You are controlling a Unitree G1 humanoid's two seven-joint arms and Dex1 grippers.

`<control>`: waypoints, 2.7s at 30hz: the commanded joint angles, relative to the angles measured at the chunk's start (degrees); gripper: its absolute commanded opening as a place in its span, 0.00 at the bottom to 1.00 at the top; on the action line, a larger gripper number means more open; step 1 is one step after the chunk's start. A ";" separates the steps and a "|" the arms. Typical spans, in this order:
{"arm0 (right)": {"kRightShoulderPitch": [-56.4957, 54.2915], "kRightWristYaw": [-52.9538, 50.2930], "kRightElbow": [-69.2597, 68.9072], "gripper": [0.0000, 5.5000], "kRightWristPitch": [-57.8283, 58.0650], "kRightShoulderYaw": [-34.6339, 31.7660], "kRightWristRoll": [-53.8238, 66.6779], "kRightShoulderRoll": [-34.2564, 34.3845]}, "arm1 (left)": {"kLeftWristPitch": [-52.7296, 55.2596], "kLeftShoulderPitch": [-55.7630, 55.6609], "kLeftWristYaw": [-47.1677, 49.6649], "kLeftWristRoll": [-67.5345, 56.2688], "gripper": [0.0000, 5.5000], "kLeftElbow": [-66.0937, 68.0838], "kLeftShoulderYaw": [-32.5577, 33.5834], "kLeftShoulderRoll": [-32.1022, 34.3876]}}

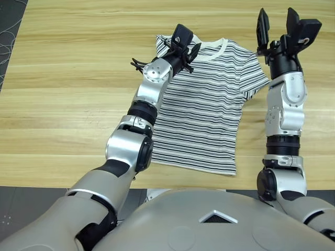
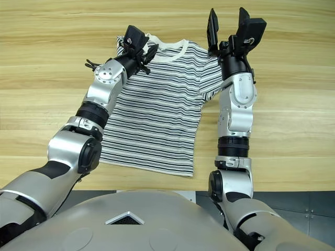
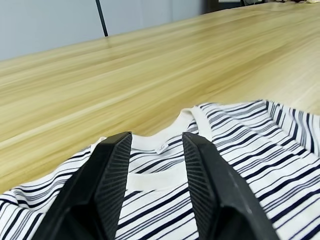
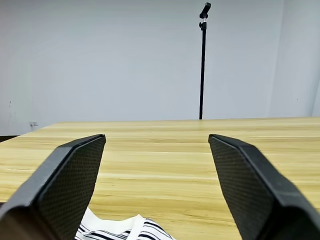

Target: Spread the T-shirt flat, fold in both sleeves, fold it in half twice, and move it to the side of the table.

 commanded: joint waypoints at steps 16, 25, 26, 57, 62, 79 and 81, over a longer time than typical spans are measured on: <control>-1.97 -3.02 22.05 0.69 24.40 -19.64 13.87 -10.69 | -0.74 -3.47 2.80 -6.20 0.34 2.86 9.95 14.39; 3.88 0.13 6.88 0.69 48.17 -17.02 25.82 -3.90 | -1.29 -1.87 3.28 -6.45 0.34 0.93 9.62 13.92; 4.79 -0.67 4.47 0.69 50.15 -16.71 26.77 -3.00 | -1.24 -1.72 3.34 -6.50 0.34 0.63 9.62 13.88; 4.51 -9.14 4.67 0.02 41.74 -14.58 21.39 1.75 | -0.09 0.78 3.65 -8.39 0.34 -8.07 10.22 14.59; 4.34 -8.27 4.03 0.02 35.04 -10.30 15.11 0.79 | -0.08 1.12 3.69 -8.73 0.34 -8.30 10.55 14.79; 6.66 -8.30 2.77 0.02 14.10 7.13 -8.07 2.12 | 0.02 1.80 3.97 -9.08 0.34 -9.66 10.54 14.79; 6.47 -8.51 4.08 0.02 13.63 8.96 -10.41 2.19 | 0.04 1.83 3.92 -9.09 0.34 -9.77 10.51 14.81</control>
